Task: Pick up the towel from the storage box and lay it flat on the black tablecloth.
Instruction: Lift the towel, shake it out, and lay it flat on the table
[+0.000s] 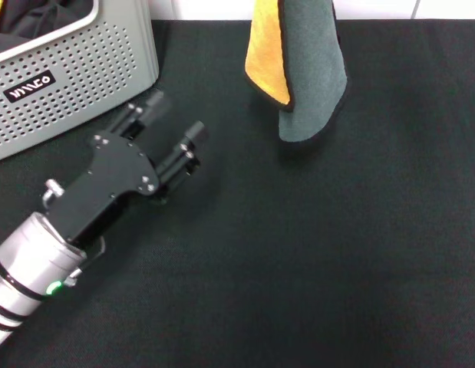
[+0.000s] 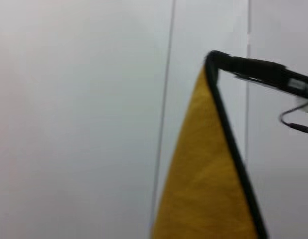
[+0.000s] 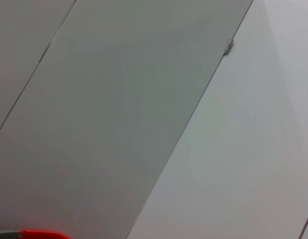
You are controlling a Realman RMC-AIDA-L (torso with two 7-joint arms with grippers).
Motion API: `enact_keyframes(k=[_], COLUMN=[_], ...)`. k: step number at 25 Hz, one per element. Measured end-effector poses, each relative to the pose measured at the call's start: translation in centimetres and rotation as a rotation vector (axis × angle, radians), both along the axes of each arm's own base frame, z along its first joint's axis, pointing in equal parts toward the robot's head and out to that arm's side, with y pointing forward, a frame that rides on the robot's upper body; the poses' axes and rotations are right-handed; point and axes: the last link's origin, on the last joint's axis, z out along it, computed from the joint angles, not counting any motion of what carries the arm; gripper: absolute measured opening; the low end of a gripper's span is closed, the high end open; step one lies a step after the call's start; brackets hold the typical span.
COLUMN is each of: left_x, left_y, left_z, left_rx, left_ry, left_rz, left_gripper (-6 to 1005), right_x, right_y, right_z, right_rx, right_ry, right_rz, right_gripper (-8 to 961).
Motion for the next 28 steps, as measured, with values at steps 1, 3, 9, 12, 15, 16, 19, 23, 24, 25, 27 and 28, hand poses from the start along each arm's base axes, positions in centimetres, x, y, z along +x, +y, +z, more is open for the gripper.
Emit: enact_keyframes(k=[1,3,9,12,15,16,19,23,24,25,27,28], left_x=[0.1,0.3,0.9,1.4,2.1,2.3,2.8,3.0,3.0,3.1,3.1,3.1], left_y=[0.0,0.0,0.5,1.0,1.7,1.9,2.4,3.0,3.1,3.2,3.5,3.6], left_z=[-0.2,-0.3,-0.5,-0.5,-0.6,-0.7,-0.9,-1.0,-1.0,-1.0,-1.0,-1.1], left_rx=[-0.011,-0.019,-0.019,-0.008,0.008,0.015,0.046,0.131,0.157,0.171,0.185,0.186], left_ry=[0.003,0.009,0.020,0.030,0.047,0.053,0.075,0.126,0.135,0.137,0.134,0.135], left_rz=[-0.010,-0.021,-0.053,-0.076,-0.105,-0.111,-0.118,-0.107,-0.096,-0.087,-0.067,-0.064], left_gripper=[681,681,678,676,674,673,671,668,668,667,666,665], right_x=[-0.1,-0.2,-0.6,-1.0,-1.6,-1.8,-2.5,-2.8,-2.9,-2.9,-2.9,-3.0], right_y=[0.1,0.3,0.9,1.2,1.6,1.7,1.8,2.0,2.0,1.9,1.9,1.9], right_z=[0.0,-0.1,-0.9,-1.5,-2.4,-2.7,-3.4,-3.8,-3.8,-3.8,-3.8,-3.8], right_rx=[0.000,0.003,-0.005,-0.004,-0.008,-0.010,-0.017,-0.023,-0.025,-0.026,-0.029,-0.029], right_ry=[0.000,0.001,0.002,0.003,-0.004,-0.006,-0.014,-0.017,-0.016,-0.015,-0.012,-0.011], right_rz=[0.000,-0.006,-0.018,-0.026,-0.030,-0.029,-0.023,-0.020,-0.020,-0.019,-0.019,-0.018], right_gripper=[14,15,16,17,18,18,18,19,20,20,20,20])
